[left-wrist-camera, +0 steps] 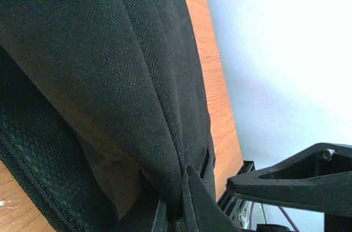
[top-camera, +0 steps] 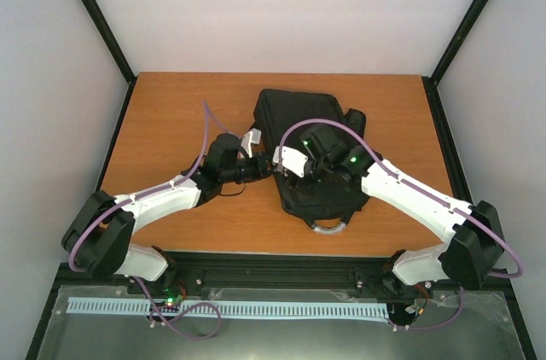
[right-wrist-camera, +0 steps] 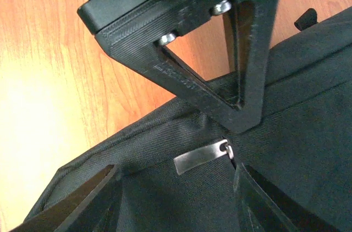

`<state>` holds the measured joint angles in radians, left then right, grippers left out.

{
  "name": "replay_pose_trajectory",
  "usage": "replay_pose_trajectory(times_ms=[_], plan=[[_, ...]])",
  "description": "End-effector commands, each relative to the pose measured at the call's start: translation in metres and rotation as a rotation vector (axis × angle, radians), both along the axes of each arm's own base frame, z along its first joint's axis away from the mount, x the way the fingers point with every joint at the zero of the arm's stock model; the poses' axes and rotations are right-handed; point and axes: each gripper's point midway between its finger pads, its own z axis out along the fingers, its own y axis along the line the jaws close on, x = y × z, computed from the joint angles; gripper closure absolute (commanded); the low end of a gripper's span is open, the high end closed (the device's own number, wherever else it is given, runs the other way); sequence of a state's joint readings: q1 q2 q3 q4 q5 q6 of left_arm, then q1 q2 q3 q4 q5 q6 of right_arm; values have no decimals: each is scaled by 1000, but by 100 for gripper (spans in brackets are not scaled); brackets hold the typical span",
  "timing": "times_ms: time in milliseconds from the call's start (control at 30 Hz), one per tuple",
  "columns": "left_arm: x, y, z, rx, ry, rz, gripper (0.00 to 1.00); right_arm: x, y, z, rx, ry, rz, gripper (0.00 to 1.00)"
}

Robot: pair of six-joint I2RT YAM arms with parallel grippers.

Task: Pack the student bag
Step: Zip the student bag at the center of the board.

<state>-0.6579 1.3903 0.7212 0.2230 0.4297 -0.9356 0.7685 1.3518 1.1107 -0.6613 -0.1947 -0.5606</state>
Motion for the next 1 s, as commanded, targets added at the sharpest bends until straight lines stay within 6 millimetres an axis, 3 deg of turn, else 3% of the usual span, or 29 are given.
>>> replay_pose_trajectory(times_ms=[0, 167, 433, 833, 967], plan=[[2, -15, 73, -128, -176, -46, 99, 3, 7, -6, -30, -53, 12, 43], [1, -14, 75, -128, -181, -45, 99, 7, 9, -11, -56, -78, 3, 44], [1, -14, 71, -118, -177, -42, 99, 24, 5, -3, -64, -138, -89, 58], [2, -13, 64, -107, -165, -32, 99, 25, 2, -1, -57, -140, -111, 84], [3, -11, 60, -99, -158, -22, 99, 25, 1, -3, -60, -133, -119, 97]])
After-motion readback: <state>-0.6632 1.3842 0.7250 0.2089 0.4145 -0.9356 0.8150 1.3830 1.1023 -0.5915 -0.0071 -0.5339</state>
